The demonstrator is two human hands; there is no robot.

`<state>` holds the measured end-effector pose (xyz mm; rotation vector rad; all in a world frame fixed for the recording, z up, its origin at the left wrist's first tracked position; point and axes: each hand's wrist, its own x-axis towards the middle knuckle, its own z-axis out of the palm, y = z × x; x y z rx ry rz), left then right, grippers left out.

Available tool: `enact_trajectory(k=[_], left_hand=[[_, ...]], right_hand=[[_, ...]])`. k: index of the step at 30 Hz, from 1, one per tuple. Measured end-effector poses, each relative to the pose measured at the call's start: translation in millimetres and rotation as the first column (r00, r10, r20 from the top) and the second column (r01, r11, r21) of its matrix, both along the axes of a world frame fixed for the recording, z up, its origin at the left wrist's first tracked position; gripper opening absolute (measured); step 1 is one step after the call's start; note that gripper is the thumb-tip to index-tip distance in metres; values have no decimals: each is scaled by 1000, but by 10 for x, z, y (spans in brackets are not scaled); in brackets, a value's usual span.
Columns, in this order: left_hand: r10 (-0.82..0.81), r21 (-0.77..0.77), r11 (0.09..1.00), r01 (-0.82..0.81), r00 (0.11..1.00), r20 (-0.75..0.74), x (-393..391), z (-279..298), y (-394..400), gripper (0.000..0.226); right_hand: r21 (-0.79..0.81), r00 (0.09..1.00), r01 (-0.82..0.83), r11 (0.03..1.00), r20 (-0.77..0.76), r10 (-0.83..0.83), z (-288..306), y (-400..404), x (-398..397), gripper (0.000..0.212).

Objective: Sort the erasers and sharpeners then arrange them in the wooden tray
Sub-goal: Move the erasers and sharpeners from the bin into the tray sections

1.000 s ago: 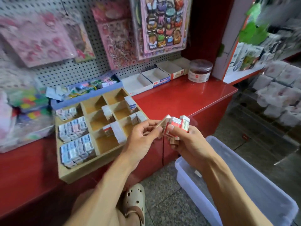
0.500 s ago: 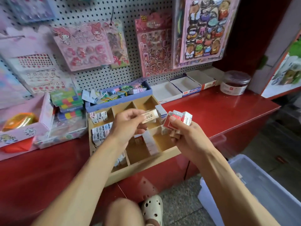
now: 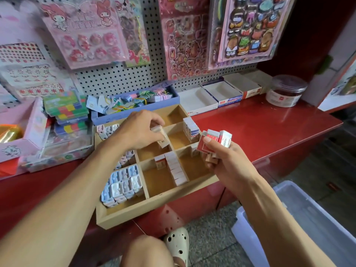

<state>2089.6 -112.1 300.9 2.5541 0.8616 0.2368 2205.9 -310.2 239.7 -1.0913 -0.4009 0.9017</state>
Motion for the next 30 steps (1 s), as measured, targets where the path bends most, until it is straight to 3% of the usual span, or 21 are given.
enact_trajectory(k=[5,8,11,16,22,25,28,30], left_hand=[[-55,7,998,56,996,-68,-4,-170,11,38],[-6,22,1000,5,1000,13,32,-376,-24,35],[101,-69,993,-92,987,125,26,-481,-44,34],[174,-125,980,-156,972,156,12,-530,-56,28],[201,-156,972,-176,966,163,8,-554,-73,24],[206,-85,978,-191,948,243,-21,-479,-161,15],[135,-277,961,-30,919,370,-18,-299,-330,11],[37,-450,880,148,926,376,-27,-147,-459,7]], right_hand=[[-11,1000,-7,1000,25,7,30,-21,-12,40],[-19,997,-33,999,73,35,29,-10,-25,36],[-40,994,-32,999,99,35,20,-2,-23,40],[-38,995,-54,998,86,57,23,-19,-33,53],[10,996,-91,996,14,91,10,-50,-34,36],[-10,994,-87,996,63,87,-28,-57,-31,36],[-69,981,-85,994,169,96,-38,-49,-49,39],[-89,971,-98,991,210,115,-14,-42,-70,41]])
